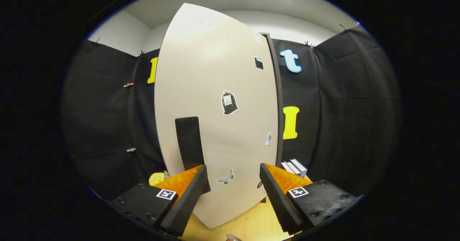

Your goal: Open the shoe cabinet door, grab the shoes and put them into the shoe cabinet, then close the shoe cabinet door.

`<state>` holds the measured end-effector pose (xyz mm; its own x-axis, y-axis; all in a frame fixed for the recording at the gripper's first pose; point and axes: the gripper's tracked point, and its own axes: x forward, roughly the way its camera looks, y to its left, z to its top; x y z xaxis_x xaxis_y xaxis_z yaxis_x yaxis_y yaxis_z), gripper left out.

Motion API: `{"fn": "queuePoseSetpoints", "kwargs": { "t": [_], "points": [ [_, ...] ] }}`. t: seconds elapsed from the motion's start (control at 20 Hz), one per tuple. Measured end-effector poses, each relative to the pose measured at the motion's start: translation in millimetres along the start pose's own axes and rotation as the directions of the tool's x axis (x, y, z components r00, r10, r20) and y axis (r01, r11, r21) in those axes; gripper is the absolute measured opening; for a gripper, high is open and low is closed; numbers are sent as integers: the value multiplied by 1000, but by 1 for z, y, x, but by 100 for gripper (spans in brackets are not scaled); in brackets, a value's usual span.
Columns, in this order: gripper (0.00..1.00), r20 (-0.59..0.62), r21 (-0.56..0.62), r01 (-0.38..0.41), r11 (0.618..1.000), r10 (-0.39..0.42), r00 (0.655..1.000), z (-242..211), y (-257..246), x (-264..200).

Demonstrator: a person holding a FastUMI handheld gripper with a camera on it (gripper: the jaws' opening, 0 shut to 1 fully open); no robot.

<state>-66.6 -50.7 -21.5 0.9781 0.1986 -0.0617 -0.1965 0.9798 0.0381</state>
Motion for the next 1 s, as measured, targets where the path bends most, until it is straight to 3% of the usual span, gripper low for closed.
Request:
{"fn": "queuePoseSetpoints", "kwargs": {
  "t": [0.35, 1.0],
  "points": [
    [97, 17, -5, -38, 999, 38, 999, -2, 30, 19],
    [97, 45, -29, 9, 1000, -7, 999, -1, 51, 46]
  ]
}}
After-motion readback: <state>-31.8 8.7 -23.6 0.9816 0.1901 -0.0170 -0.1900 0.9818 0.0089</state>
